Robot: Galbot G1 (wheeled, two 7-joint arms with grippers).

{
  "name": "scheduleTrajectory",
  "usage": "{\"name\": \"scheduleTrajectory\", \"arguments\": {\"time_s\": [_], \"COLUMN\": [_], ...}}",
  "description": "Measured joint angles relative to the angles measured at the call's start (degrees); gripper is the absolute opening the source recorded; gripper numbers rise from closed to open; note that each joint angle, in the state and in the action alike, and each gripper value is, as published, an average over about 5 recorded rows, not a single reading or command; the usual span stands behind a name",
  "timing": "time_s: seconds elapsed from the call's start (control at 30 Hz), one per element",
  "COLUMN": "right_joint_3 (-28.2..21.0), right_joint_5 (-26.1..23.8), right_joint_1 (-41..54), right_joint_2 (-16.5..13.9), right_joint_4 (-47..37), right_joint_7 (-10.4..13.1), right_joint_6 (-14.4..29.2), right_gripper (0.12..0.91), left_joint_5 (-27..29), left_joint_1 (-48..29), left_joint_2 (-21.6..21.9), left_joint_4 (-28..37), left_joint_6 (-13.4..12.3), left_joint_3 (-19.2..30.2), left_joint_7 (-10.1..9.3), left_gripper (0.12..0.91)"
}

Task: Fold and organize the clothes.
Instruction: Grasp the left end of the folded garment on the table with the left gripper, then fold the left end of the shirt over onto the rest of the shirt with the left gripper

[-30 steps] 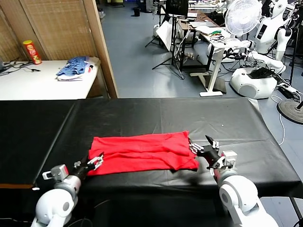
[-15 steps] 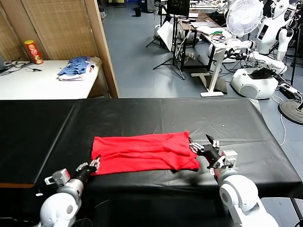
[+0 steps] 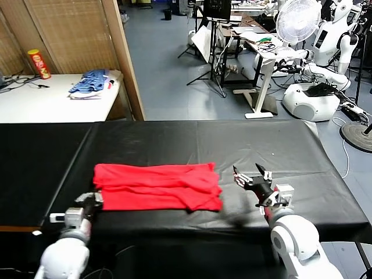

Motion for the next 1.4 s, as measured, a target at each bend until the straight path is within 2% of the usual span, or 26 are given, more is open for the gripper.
{"name": "scheduleTrajectory", "arguments": {"time_s": [0.1,0.2,0.3,0.43,0.53,0.6,0.87,1.13,1.23,1.33,1.4], "right_joint_3": [-0.1,0.1,0.8,2.3,3.2,3.4,3.1,1.6,0.6,-0.6,-1.6], "right_joint_5": [-0.5,-0.9,-1.1,-1.5,-2.0,-2.3,-3.3,-3.4,-3.3,-3.3,-3.2], "right_joint_1": [-0.4,-1.0,-1.7,-2.7,-3.2,-3.4,-3.3,-2.1,-1.3,-0.4,0.4], "right_joint_2": [0.3,0.3,0.3,0.6,1.0,1.2,1.8,1.6,1.4,1.1,0.9], "right_joint_4": [0.3,0.7,1.2,1.4,1.4,1.3,0.6,0.0,-0.5,-1.1,-1.6], "right_joint_7": [0.0,0.1,0.1,0.1,0.1,0.1,0.1,-0.7,-0.9,-1.2,-1.6], "right_joint_6": [0.0,-0.1,-0.1,-0.1,-0.1,-0.1,-0.1,0.1,0.4,0.6,0.9], "right_gripper": [0.798,0.798,0.798,0.798,0.798,0.798,0.798,0.798,0.798,0.798,0.798], "left_joint_5": [0.4,-2.9,-9.1,-19.4,-25.7,-27.7,-27.8,-22.8,-22.0,-22.1,-22.2], "left_joint_1": [0.1,-0.5,-1.8,-4.7,-7.4,-9.3,-14.7,-14.6,-13.9,-13.4,-13.0], "left_joint_2": [2.2,2.3,1.0,-2.1,-4.9,-6.7,-12.5,-14.2,-14.5,-15.1,-15.4], "left_joint_4": [-1.4,-3.6,-6.1,-8.1,-8.3,-8.1,-6.3,-4.8,-4.7,-4.8,-4.9], "left_joint_6": [1.0,3.1,5.9,9.2,10.2,10.3,9.9,8.9,8.5,8.1,7.6], "left_joint_3": [-0.2,1.1,4.0,9.7,14.3,17.2,25.6,28.4,29.1,29.6,29.7], "left_joint_7": [-0.09,-0.36,-1.48,-4.05,-5.41,-5.82,-5.68,-3.93,-3.7,-3.39,-2.93], "left_gripper": [0.145,0.145,0.145,0.145,0.145,0.145,0.145,0.147,0.197,0.346,0.481]}}
